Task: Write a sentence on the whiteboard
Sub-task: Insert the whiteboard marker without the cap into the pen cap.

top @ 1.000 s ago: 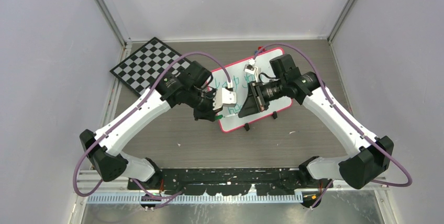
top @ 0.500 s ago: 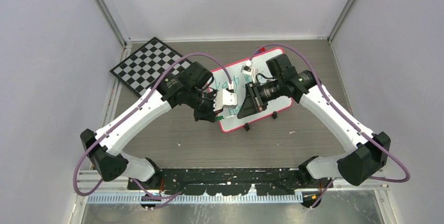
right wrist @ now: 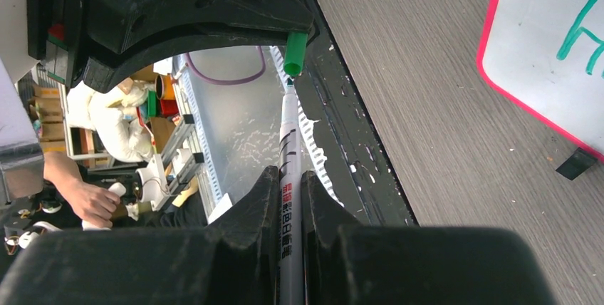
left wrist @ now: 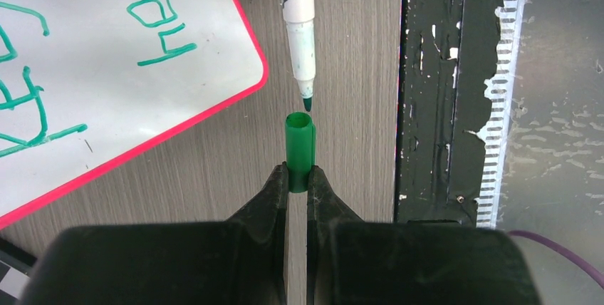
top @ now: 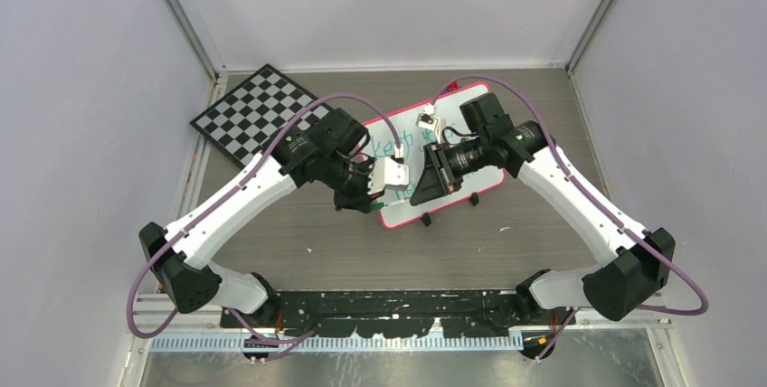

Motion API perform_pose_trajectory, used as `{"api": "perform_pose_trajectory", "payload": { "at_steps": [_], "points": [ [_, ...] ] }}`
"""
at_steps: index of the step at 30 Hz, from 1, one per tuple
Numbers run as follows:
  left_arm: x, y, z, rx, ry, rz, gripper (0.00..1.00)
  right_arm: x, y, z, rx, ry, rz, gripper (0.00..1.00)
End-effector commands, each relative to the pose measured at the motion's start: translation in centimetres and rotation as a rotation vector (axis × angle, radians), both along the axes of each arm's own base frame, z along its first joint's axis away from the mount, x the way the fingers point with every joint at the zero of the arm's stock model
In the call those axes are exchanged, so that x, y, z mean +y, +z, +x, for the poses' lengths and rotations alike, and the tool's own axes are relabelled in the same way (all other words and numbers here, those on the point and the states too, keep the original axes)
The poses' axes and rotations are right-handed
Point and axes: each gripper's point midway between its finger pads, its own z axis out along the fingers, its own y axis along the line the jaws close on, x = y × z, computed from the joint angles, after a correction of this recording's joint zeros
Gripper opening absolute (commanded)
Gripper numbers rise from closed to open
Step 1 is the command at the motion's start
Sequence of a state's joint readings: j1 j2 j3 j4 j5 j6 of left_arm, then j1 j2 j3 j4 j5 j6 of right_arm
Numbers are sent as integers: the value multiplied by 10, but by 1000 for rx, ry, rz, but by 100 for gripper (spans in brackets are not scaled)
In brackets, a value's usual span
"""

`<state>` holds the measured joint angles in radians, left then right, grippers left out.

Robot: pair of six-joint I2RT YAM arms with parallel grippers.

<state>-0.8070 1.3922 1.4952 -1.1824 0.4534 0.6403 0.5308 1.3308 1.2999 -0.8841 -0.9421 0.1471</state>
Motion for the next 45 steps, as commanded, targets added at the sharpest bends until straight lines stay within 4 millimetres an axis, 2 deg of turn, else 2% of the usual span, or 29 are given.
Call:
{"api": "perform_pose_trajectory", "payload": {
  "at_steps": [1,24,29,36,40,45],
  "points": [
    [-3,4,-5,-3,-30,-9,0,4,19,-3,-52,34,47,0],
    [-21,20,-7,29,-22,-64,0,5,8,4,-81,8,-3,0],
    [-29,17,-7,41,-7,-52,0,8,1,14,-78,-20,-32,0],
    [-43,23,-1,37,45,-81,0,10,-9,19,-64,-43,-48,0],
    [-54,27,-3,47,44,-97,0,14,-15,17,-34,-28,-52,0],
    [-71,43,5,49,82,-151,0,19,-20,10,-26,-10,-49,0]
  ]
}}
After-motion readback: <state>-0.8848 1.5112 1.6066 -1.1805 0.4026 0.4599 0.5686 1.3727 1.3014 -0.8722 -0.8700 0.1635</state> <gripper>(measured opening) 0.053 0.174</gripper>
